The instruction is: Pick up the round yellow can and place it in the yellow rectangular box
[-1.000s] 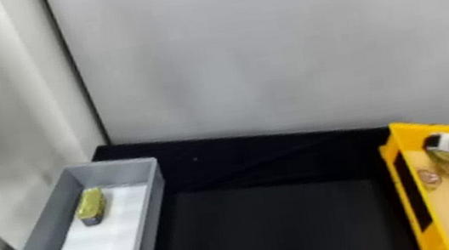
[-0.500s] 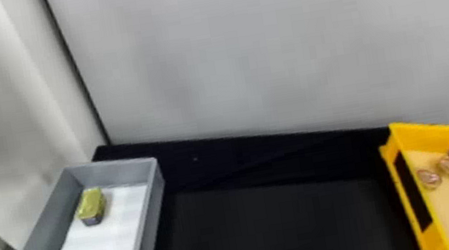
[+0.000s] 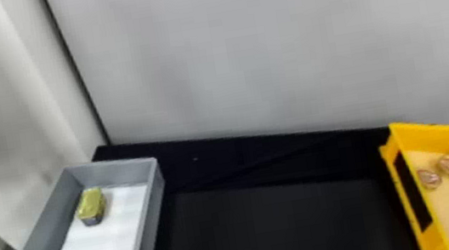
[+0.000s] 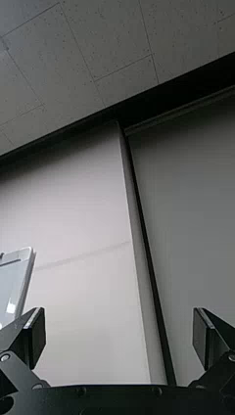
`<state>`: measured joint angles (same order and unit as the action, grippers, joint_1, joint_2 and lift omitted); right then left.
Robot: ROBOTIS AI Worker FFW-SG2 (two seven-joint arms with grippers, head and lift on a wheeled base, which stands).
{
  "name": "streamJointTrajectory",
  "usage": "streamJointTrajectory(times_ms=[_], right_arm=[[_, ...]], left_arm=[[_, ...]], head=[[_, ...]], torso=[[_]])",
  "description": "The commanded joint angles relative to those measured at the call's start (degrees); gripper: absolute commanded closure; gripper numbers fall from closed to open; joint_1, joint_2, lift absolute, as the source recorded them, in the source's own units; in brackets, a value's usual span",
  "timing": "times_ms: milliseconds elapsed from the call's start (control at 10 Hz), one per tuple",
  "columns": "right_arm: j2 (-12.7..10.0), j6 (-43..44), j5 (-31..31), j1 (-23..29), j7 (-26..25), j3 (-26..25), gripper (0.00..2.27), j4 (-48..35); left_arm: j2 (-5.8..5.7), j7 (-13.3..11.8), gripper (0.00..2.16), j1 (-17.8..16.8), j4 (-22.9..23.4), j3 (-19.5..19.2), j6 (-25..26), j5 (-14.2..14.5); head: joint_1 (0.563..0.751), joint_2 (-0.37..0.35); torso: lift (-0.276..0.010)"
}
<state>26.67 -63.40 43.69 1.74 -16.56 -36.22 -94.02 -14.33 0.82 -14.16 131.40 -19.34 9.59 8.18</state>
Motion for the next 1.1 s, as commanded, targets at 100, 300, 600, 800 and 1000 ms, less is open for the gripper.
streamJointTrajectory(times_ms=[100, 300, 600, 800, 1000], right_arm=[[0.7, 4.1, -2.8, 0.1, 3.8, 1.0, 0.61, 4.8], [0.7, 5.6, -3.4, -0.1, 4.3, 1.9, 0.61, 7.9], [0.8, 6.5, -4.5, -0.8, 5.2, 3.0, 0.61, 11.7], [0.8, 6.5, -4.5, -1.2, 5.8, 5.2, 0.61, 14.6], [0.8, 7.8, -4.8, -2.6, 7.2, 8.4, 0.61, 18.3]], left_arm=[[0.09, 0.0, 0.14, 0.0, 0.0, 0.2, 0.0, 0.0], [0.09, 0.0, 0.14, 0.0, 0.0, 0.3, 0.0, 0.0], [0.09, -0.1, 0.14, 0.0, 0.0, 0.6, -0.1, 0.0], [0.09, -0.2, 0.14, 0.0, 0.0, 0.6, -0.3, 0.0], [0.09, -0.3, 0.14, 0.0, -0.1, 0.8, -0.4, 0.0]], head=[[0.694, -0.078], [0.694, -0.078], [0.694, -0.078], [0.694, -0.078], [0.694, -0.078]], torso=[[-0.006], [-0.006], [-0.006], [-0.006], [-0.006]])
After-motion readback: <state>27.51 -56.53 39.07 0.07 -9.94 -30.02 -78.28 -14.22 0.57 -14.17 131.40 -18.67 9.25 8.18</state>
